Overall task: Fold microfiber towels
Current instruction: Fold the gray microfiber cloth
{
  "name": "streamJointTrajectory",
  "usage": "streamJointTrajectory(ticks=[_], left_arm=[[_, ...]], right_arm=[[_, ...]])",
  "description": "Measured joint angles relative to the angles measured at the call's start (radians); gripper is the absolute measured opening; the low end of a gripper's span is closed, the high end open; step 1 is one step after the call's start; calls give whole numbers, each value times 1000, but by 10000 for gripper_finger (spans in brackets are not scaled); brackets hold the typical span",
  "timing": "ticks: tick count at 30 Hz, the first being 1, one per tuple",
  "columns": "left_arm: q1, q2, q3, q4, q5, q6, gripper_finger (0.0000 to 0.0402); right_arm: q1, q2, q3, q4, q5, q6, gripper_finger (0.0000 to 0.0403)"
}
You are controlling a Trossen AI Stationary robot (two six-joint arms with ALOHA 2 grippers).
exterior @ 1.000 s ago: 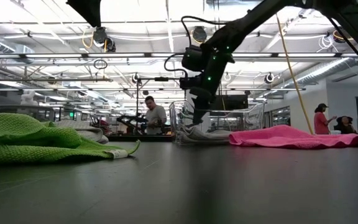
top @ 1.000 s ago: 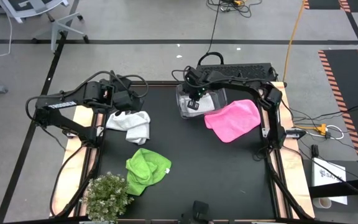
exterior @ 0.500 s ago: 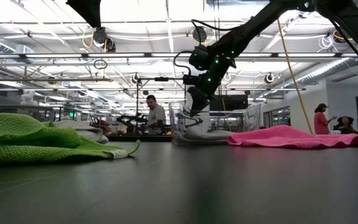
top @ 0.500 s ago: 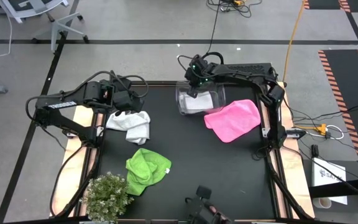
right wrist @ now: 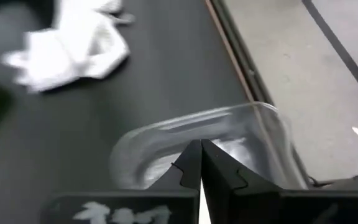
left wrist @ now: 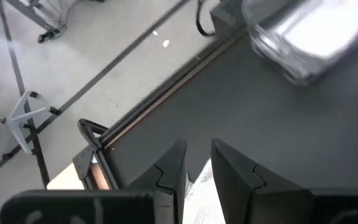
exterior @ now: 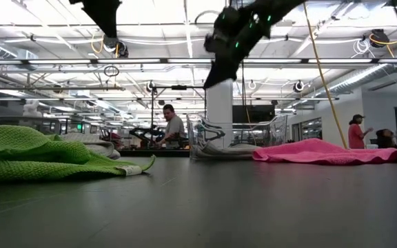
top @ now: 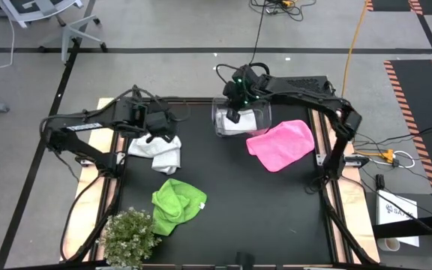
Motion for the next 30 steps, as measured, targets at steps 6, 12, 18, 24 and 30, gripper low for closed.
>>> streamJointTrajectory(ticks=[6, 12, 18, 24, 30], left_arm=[[-4, 79, -88, 42, 46, 105, 78], [3, 153, -226, 83, 52, 181, 115], [3, 210, -341, 260, 64, 349, 171], [18, 282, -413, 394, 74, 514, 212], [39, 357, -423, 452, 124, 637, 234]], right_arm=[[76, -140, 0, -125, 5, 105, 0], [156, -219, 0, -201, 18, 181, 0], [229, -226, 0, -251, 89, 224, 0], [265, -226, -51, -228, 90, 284, 0], [273, -226, -149, -196, 86, 346, 0]])
